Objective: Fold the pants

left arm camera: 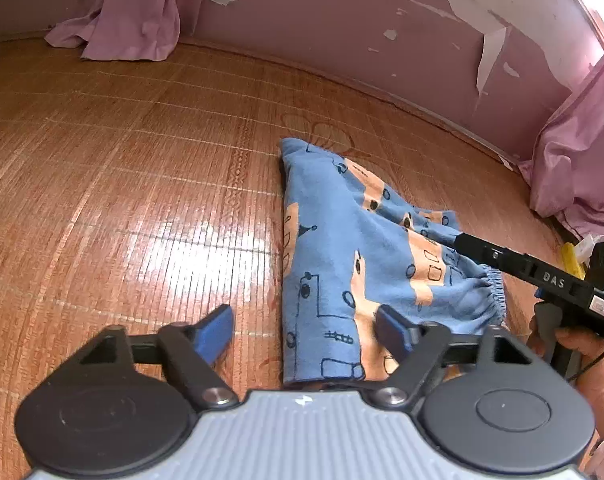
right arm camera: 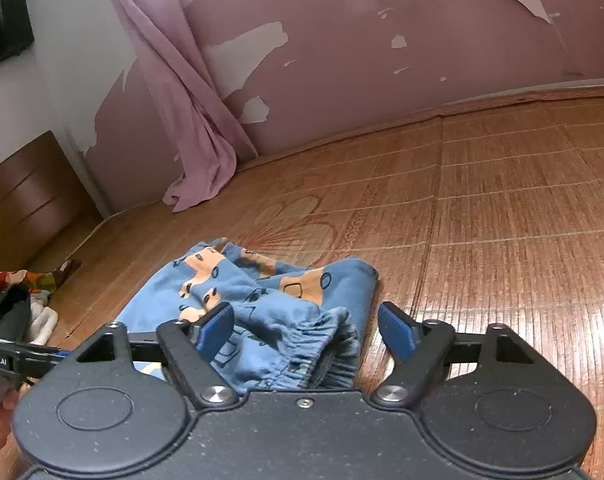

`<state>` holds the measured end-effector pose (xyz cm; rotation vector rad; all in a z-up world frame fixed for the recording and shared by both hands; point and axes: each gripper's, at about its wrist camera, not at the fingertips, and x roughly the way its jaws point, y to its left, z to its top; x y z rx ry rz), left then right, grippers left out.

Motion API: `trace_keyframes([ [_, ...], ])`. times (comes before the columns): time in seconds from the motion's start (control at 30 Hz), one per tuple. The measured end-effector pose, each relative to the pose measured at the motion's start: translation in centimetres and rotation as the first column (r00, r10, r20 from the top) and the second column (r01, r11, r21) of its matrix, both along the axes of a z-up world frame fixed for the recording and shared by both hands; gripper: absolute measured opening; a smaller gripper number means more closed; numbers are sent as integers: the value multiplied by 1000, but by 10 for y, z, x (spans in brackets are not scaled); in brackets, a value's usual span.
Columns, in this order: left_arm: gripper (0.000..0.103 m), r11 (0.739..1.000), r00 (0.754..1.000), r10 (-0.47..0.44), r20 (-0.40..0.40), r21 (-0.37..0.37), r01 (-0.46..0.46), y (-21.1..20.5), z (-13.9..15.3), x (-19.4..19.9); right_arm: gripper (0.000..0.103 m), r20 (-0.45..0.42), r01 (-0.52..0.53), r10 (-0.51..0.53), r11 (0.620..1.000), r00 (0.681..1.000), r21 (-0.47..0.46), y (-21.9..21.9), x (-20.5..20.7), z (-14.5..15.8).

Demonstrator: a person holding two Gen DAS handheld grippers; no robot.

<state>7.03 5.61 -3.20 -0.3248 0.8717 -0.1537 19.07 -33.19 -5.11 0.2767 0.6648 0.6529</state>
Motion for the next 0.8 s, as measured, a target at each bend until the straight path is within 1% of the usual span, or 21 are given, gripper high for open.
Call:
trace_keyframes([
  [0.03,71,1000,1000,0,0,-2,0,0,0,0,69,0,6,-6,1000,1000,-6,0,0,0],
  [0.07,66,1000,1000,-1,-3,-6,1,1,-1,-1,61,-2,15,-15,1000,1000,-12,1,1,-1],
  [0.1,65,1000,1000,-5,-9,-11,5,1,-1,0,58,-5,22,-22,1000,1000,-15,1,2,-1],
  [0.2,59,1000,1000,-12,-12,-12,12,-1,-1,-1,52,-5,37,-37,999,999,-30,2,2,-1],
  [0.27,51,1000,1000,-25,-13,-7,25,-3,-1,-1,50,-6,41,-41,999,999,-36,3,1,-1],
  [0.37,44,999,999,-29,-23,-20,29,-3,-2,0,48,-12,50,-50,998,999,-26,1,0,-2],
  [0.47,41,999,999,-27,-29,-31,26,-2,-3,0,48,-25,54,-55,998,998,-9,-1,0,-3],
  [0.6,41,999,999,-36,-25,-11,36,-4,-3,0,47,-44,59,-59,998,997,18,-6,2,-4],
  [0.73,40,999,999,-41,-25,-4,41,-4,-4,1,45,-19,64,-65,998,998,-23,0,-2,-2],
  [0.77,40,999,999,-42,-25,-3,42,-5,-4,1,43,-12,66,-66,997,998,-34,2,-3,-2],
  [0.8,39,999,999,-43,-25,-2,43,-5,-4,1,37,-10,63,-63,997,998,-39,3,-4,-2],
])
